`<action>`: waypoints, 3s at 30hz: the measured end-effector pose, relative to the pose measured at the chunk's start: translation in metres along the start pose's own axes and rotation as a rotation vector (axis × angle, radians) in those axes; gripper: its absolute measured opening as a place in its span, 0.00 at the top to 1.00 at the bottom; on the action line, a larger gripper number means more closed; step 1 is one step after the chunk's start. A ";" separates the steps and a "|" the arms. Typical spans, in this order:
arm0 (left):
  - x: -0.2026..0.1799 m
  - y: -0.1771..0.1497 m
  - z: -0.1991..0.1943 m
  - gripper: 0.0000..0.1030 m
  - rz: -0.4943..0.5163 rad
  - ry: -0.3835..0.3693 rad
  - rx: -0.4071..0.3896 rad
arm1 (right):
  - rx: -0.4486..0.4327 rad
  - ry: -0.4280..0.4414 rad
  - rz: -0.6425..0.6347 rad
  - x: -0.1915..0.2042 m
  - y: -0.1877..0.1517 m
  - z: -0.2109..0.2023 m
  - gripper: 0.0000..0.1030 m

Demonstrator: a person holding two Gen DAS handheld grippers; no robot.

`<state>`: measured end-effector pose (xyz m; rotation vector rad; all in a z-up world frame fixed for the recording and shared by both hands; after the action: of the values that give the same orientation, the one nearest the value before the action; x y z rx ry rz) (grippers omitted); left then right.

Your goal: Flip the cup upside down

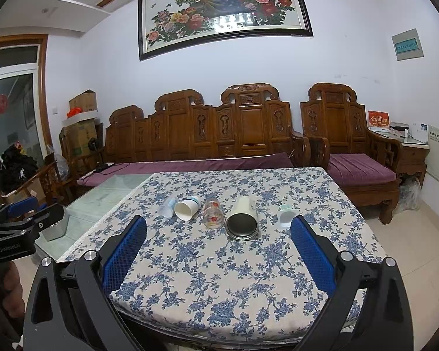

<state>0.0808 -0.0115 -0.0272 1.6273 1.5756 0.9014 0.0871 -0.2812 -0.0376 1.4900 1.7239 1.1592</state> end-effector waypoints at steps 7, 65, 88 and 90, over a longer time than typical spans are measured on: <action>0.000 -0.001 -0.001 0.08 -0.002 -0.001 -0.001 | 0.002 0.002 0.001 0.001 -0.001 0.001 0.04; 0.071 -0.008 0.250 0.08 0.007 -0.033 0.402 | 0.380 0.175 -0.124 0.031 -0.035 0.265 0.11; 0.096 0.019 0.455 0.36 -0.121 -0.113 0.617 | 0.439 0.245 -0.130 0.062 -0.047 0.331 0.18; 0.094 0.017 0.465 0.36 -0.137 -0.121 0.636 | 0.444 0.246 -0.124 0.059 -0.050 0.332 0.18</action>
<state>0.4890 0.0772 -0.2537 1.9118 1.9778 0.2204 0.3355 -0.1442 -0.2268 1.5045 2.3250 0.9667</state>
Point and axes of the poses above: each gripper's, at about its wrist camera, not at the fingertips, and z roughly the way its jaws point, x to its left, y to its top, the point moved 9 cm from there along z, roughly the way its jaws point, and after that the axes turned 7 degrees about x, right-handed, at the moved point
